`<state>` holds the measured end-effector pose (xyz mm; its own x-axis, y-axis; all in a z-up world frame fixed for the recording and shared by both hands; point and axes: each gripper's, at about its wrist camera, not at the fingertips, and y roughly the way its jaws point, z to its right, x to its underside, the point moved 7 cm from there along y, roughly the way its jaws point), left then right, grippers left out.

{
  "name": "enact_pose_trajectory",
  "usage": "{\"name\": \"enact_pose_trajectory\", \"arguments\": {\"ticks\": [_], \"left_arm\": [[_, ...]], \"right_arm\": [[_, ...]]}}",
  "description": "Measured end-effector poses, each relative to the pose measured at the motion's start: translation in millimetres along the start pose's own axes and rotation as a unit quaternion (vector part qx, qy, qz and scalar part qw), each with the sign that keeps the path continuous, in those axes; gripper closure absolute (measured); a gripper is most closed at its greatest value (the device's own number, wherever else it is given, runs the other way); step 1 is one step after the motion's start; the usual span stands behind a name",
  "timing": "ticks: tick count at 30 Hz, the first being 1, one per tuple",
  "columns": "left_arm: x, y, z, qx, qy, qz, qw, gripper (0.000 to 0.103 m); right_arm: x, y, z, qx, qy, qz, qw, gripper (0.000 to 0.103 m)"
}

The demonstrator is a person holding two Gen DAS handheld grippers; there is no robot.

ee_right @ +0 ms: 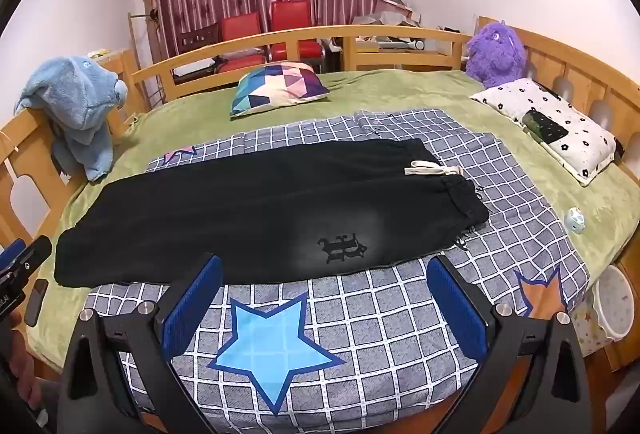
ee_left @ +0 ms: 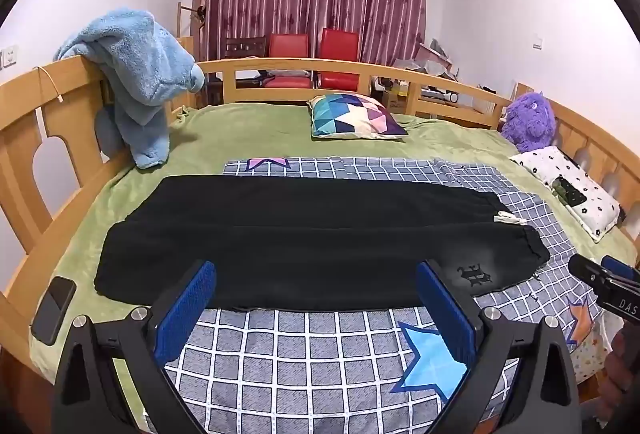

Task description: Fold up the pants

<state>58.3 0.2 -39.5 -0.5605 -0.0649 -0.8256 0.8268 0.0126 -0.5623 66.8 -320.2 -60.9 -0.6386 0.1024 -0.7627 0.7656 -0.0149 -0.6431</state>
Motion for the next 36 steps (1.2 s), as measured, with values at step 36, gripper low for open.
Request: {"name": "enact_pose_trajectory", "arguments": {"ticks": [36], "left_arm": [[2.0, -0.7, 4.4, 0.006, 0.008, 0.001, 1.0000, 0.002]], "right_arm": [[-3.8, -3.5, -2.6, 0.008, -0.010, 0.010, 1.000, 0.003]]}}
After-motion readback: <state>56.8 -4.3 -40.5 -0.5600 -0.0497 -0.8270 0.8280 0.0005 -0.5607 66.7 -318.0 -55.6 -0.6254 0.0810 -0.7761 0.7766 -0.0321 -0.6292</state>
